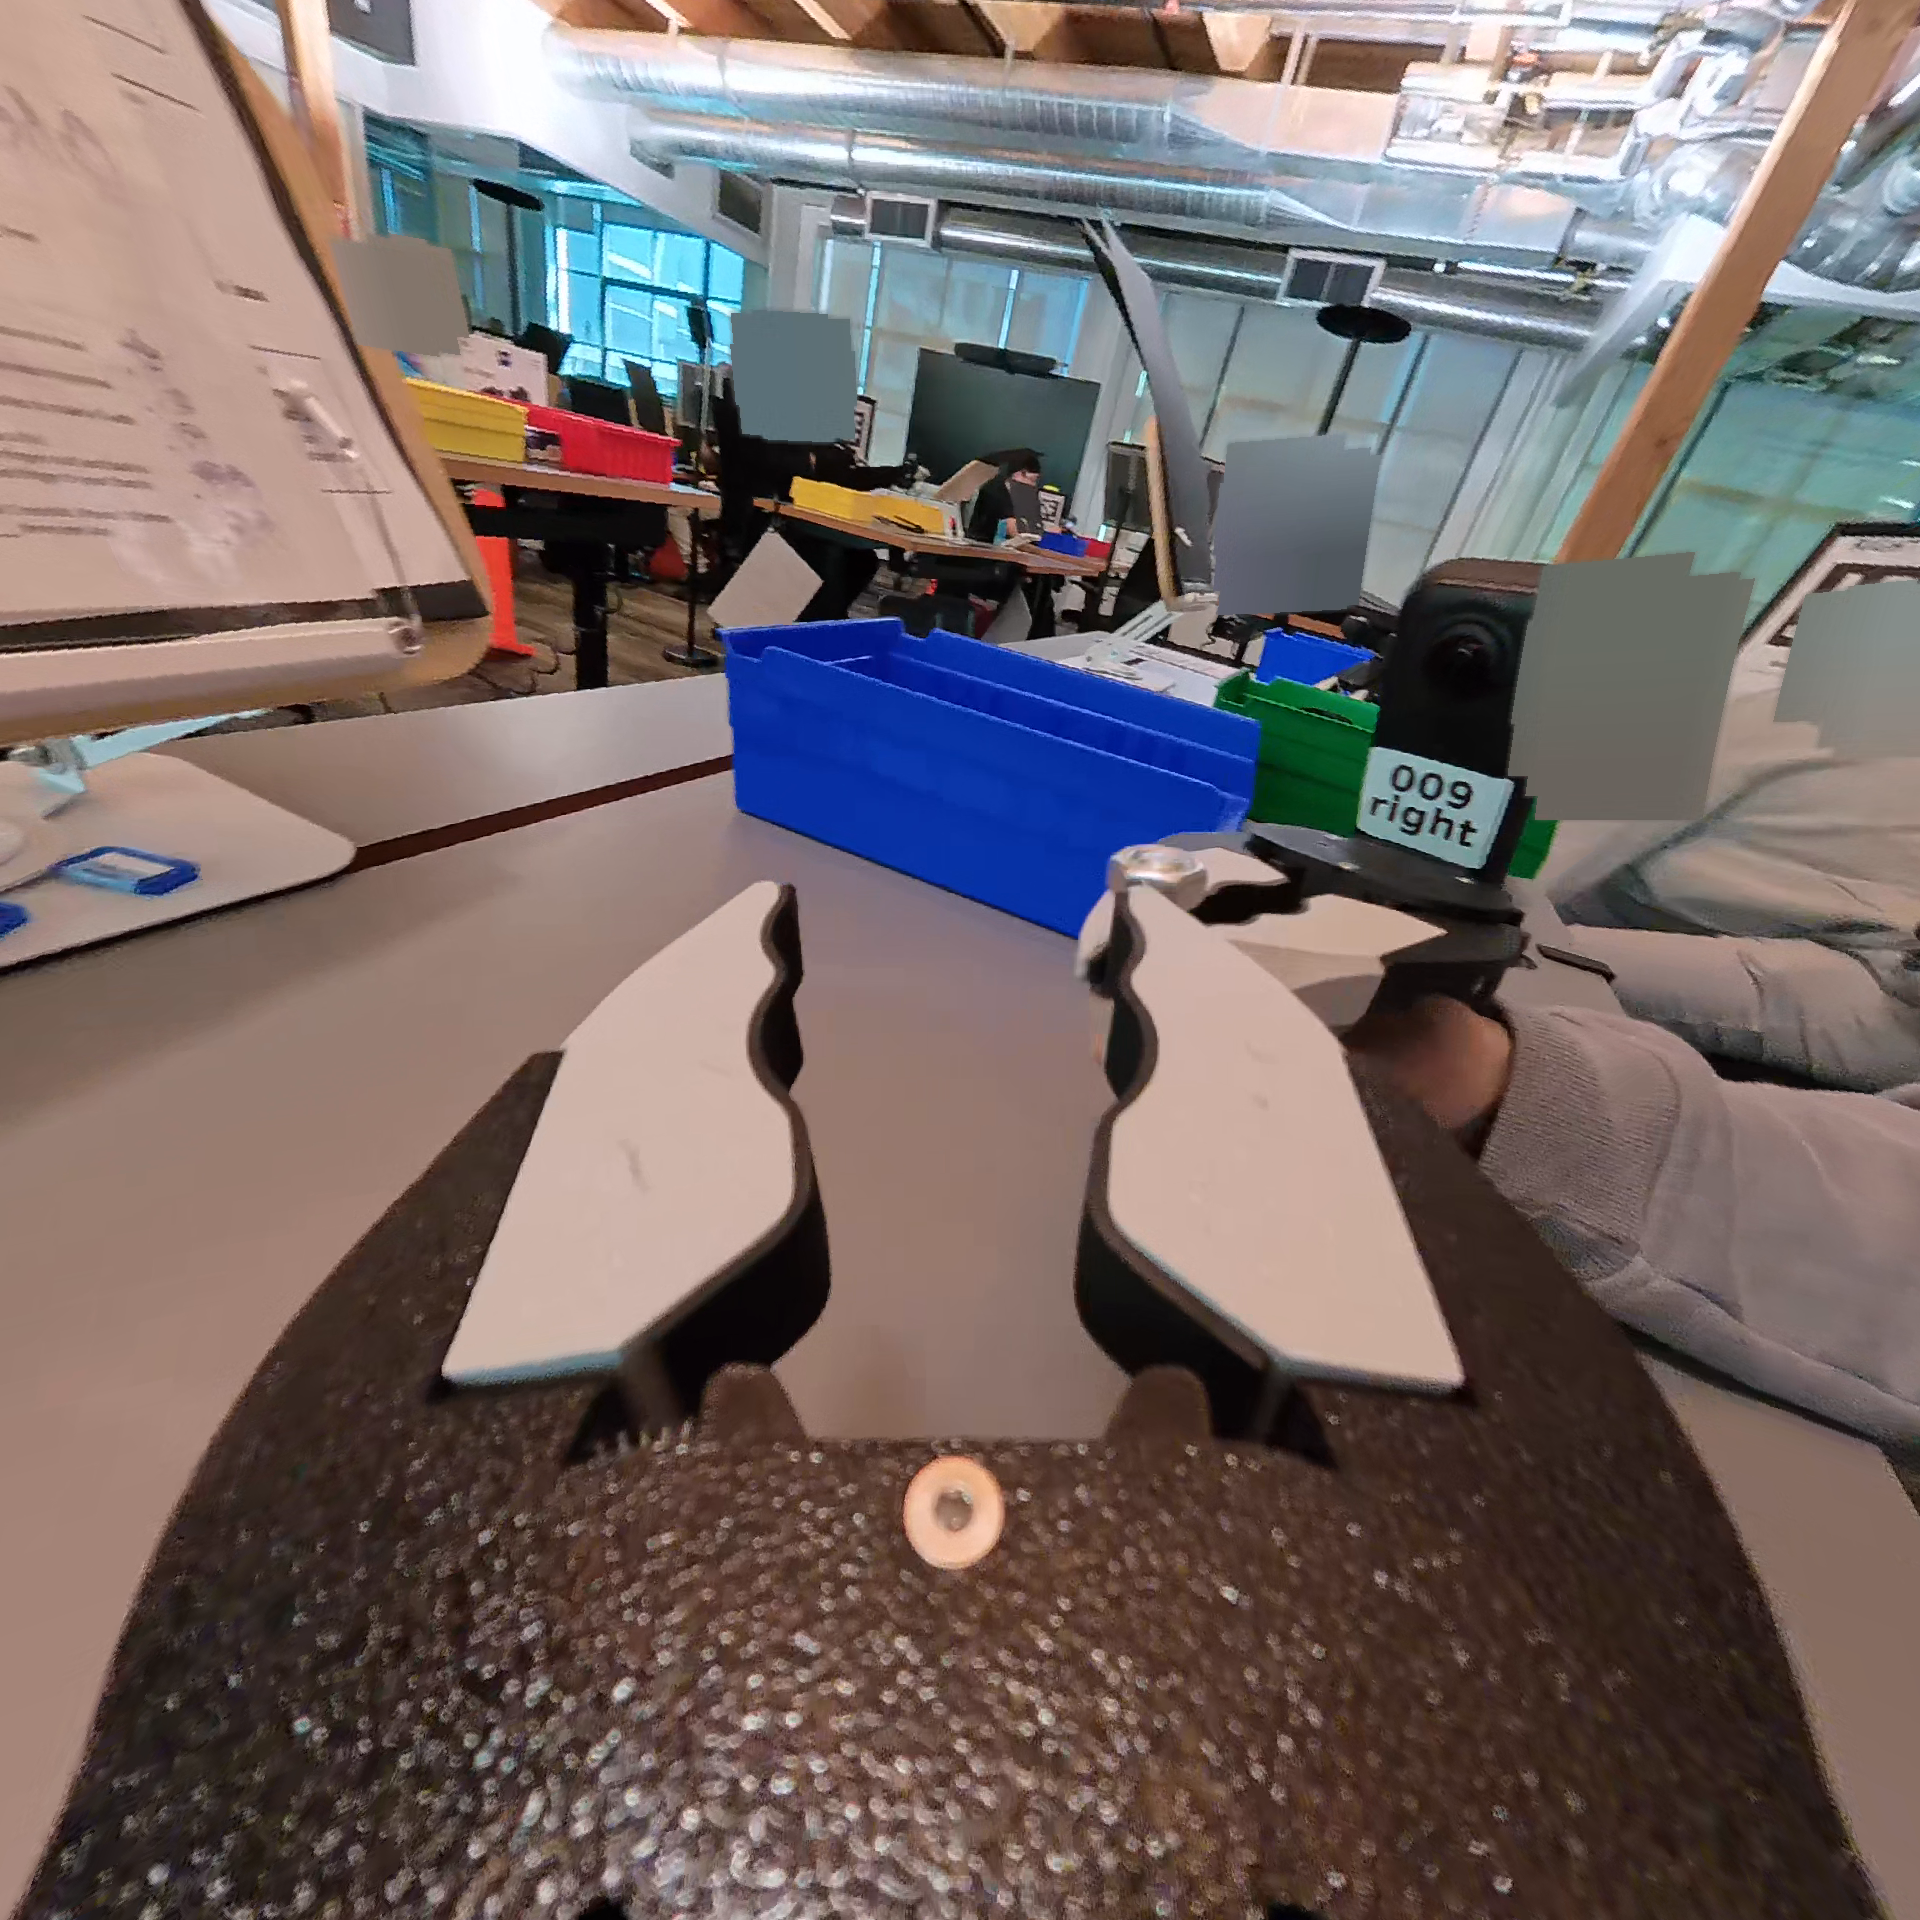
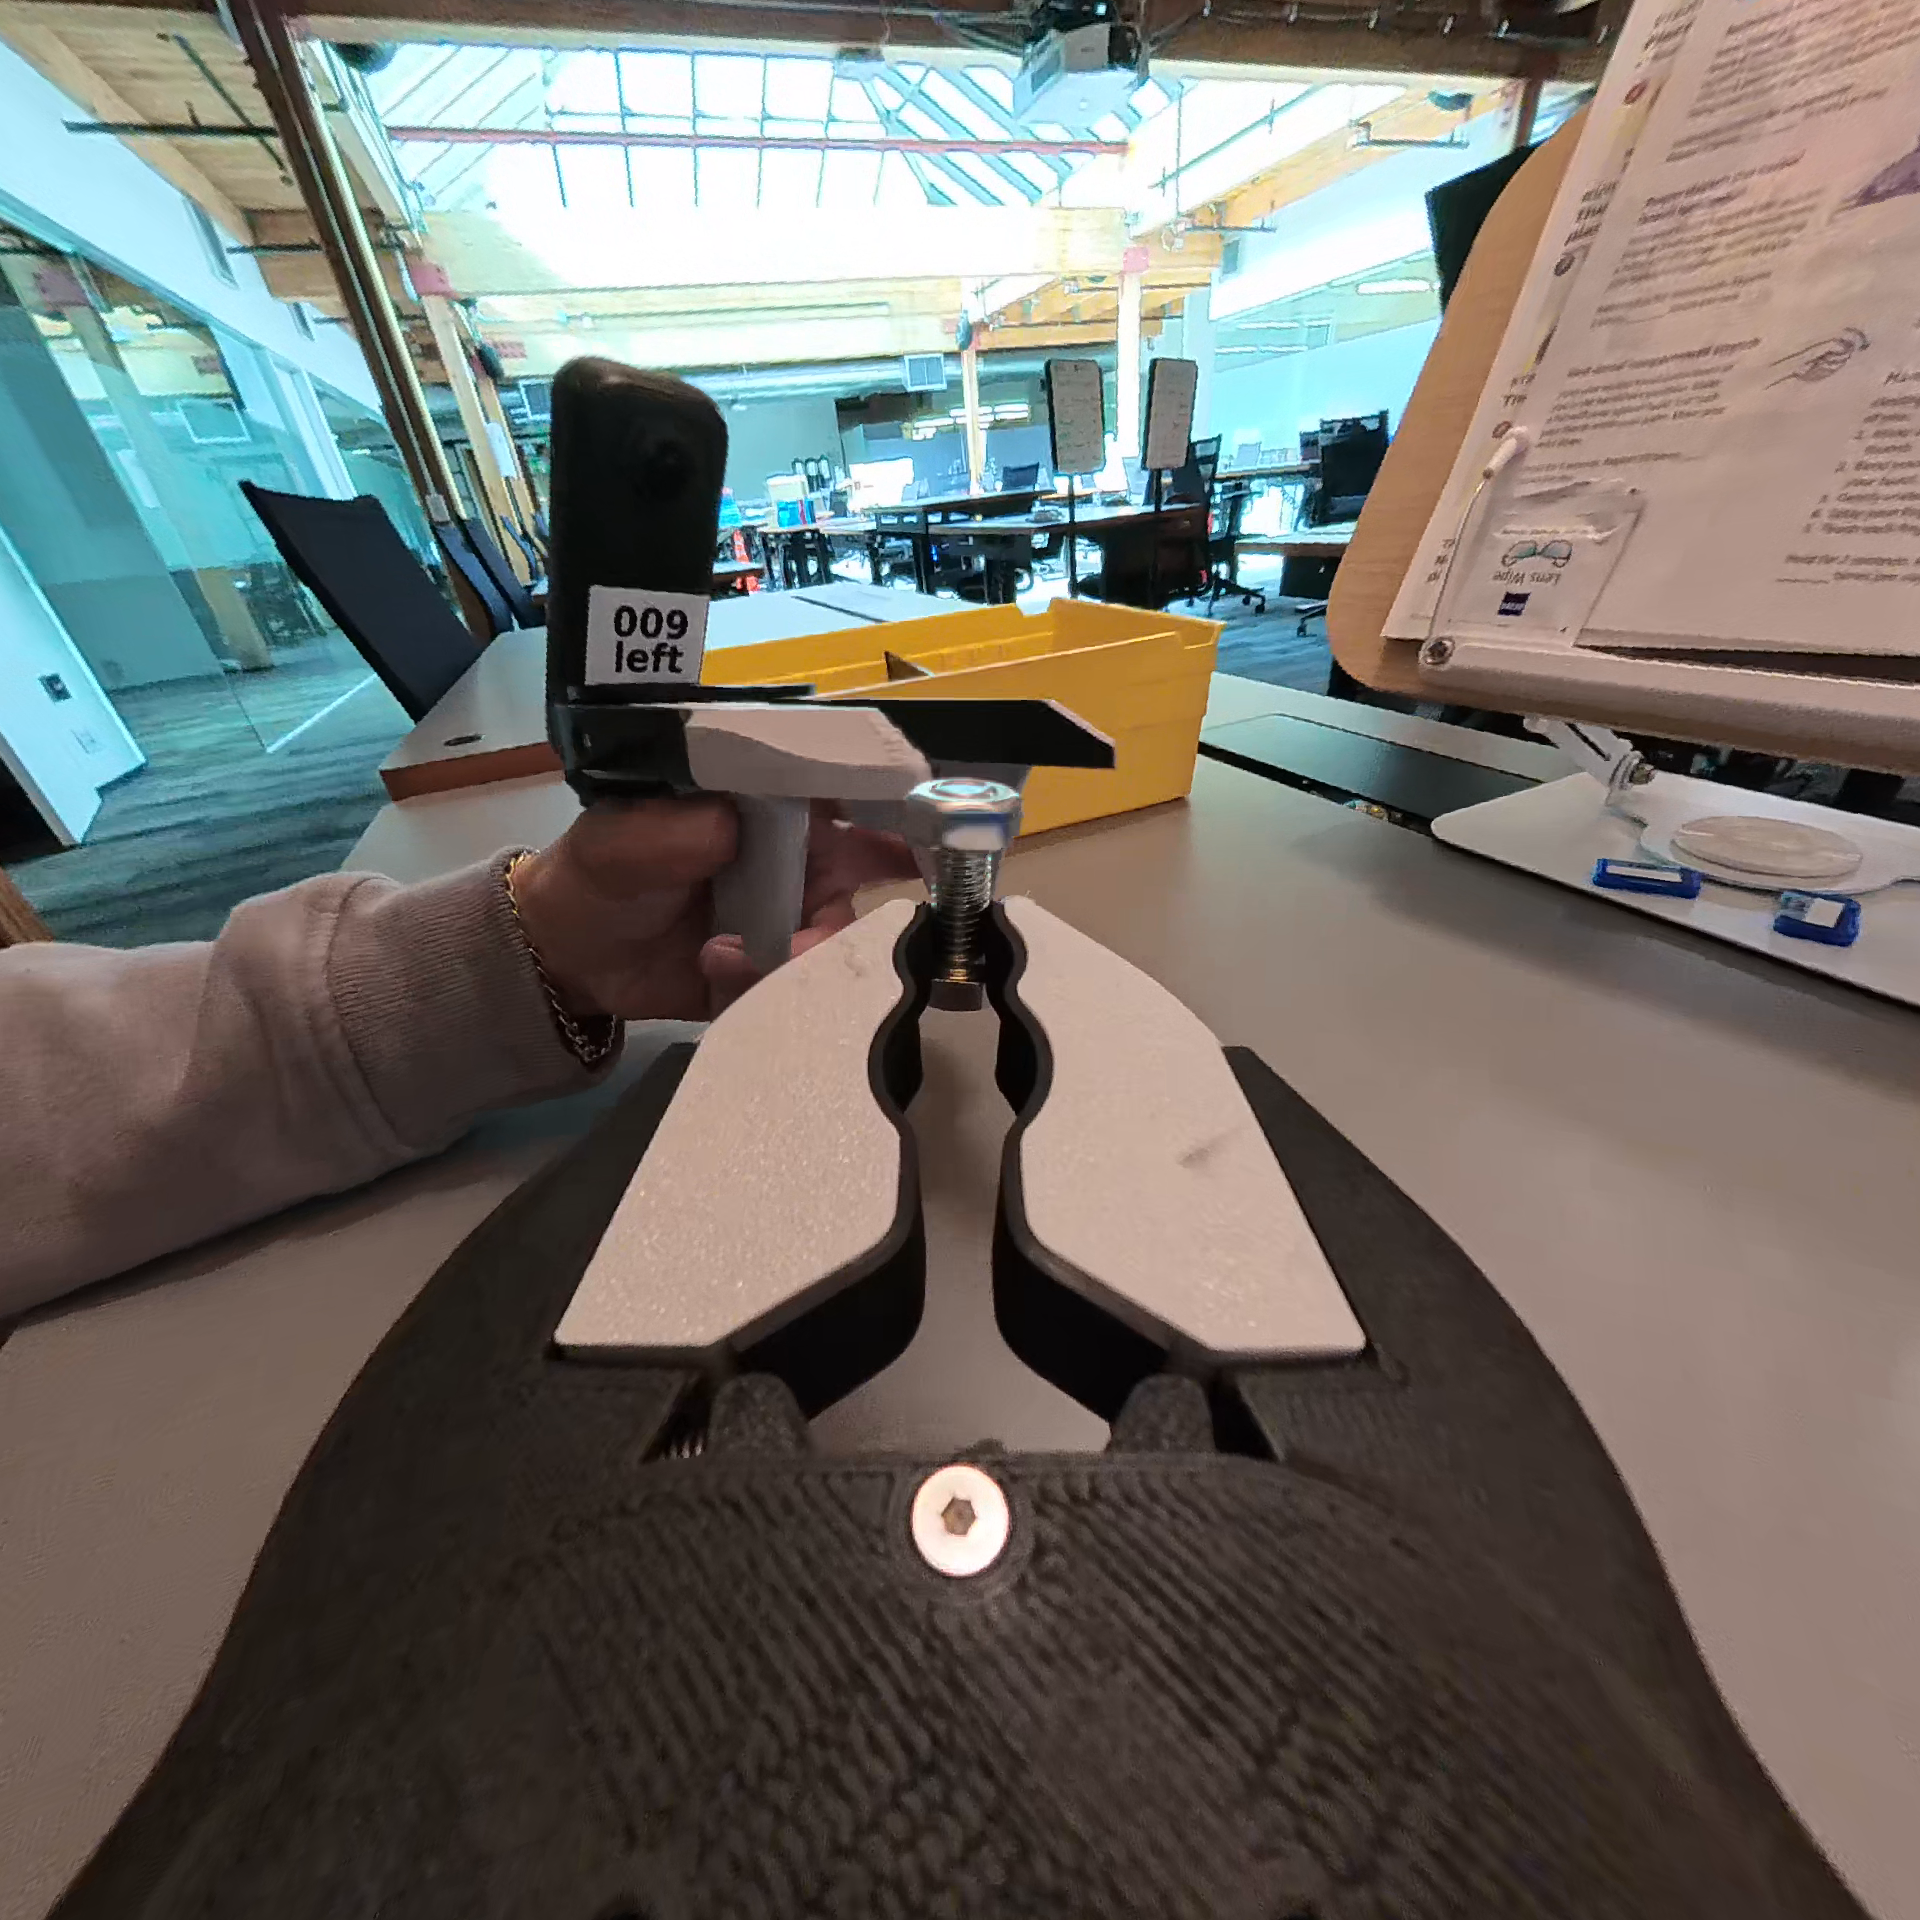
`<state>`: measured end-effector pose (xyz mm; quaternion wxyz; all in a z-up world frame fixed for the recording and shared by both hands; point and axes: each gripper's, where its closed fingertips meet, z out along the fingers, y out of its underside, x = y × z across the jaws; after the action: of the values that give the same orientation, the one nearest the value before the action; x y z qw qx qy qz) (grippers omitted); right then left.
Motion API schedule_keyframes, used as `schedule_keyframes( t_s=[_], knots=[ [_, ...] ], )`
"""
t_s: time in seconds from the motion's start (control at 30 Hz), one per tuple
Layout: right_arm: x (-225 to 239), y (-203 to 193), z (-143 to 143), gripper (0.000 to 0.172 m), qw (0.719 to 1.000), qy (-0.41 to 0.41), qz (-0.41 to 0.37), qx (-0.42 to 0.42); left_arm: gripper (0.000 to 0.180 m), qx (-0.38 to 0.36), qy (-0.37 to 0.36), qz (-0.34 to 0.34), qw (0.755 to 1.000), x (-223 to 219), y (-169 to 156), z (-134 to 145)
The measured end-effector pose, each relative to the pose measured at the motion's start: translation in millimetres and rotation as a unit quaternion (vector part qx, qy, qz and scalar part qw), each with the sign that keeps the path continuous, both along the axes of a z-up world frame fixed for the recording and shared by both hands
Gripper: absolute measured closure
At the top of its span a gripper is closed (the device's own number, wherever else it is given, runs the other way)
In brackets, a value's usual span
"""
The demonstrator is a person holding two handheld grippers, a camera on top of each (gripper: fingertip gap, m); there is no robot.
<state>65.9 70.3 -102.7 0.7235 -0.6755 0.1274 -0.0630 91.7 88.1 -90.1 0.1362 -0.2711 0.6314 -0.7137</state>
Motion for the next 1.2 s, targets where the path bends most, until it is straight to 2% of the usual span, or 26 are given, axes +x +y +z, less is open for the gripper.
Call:
schedule_keyframes(
  t_s=[0.17, 0.33, 0.5, 0.57, 0.67, 0.77, 0.93, 1.07, 1.2],
  knots=[
    [-0.6, 1.6, -1.9, 0.163, 1.000, 0.001, 0.002, -0.004, 0.122, -0.020, -0.006, -0.028, 0.999, -8.9, -10.5, 7.6],
    [-2.7, 4.0, -2.5, 0.163, 1.000, 0.001, 0.006, -0.005, 0.120, 0.004, -0.006, -0.030, 1.000, -10.0, -22.5, -0.2],
    [1.1, 2.6, -4.8, 0.163, 1.000, 0.011, -0.003, -0.007, 0.115, 0.016, -0.002, -0.007, 1.000, -3.1, -12.9, -3.4],
    [1.1, 0.2, -2.1, 0.163, 1.000, 0.014, 0.001, 0.002, 0.122, 0.008, -0.002, 0.021, 1.000, 3.9, -1.0, -1.8],
    [1.7, 0.0, -2.2, 0.163, 1.000, 0.015, -0.001, 0.002, 0.121, -0.010, -0.001, 0.020, 1.000, 3.5, 5.0, 3.5],
    [0.2, 3.4, -5.7, 0.163, 1.000, 0.016, 0.002, -0.006, 0.121, -0.023, -0.006, -0.004, 1.000, -3.9, -5.5, 8.7],
    [-0.3, 4.4, -6.5, 0.163, 1.000, 0.016, 0.003, -0.007, 0.118, 0.016, -0.006, -0.018, 1.000, -7.7, -22.6, -2.6],
    [3.3, -0.5, -3.3, 0.163, 1.000, 0.025, -0.001, 0.006, 0.123, 0.005, 0.002, 0.016, 1.000, 2.6, -5.1, -1.8],
    [7.0, -4.6, -0.8, 0.163, 0.999, 0.037, -0.006, 0.017, 0.122, -0.028, -0.003, 0.032, 0.999, 6.1, 12.6, 8.0]
  ],
)
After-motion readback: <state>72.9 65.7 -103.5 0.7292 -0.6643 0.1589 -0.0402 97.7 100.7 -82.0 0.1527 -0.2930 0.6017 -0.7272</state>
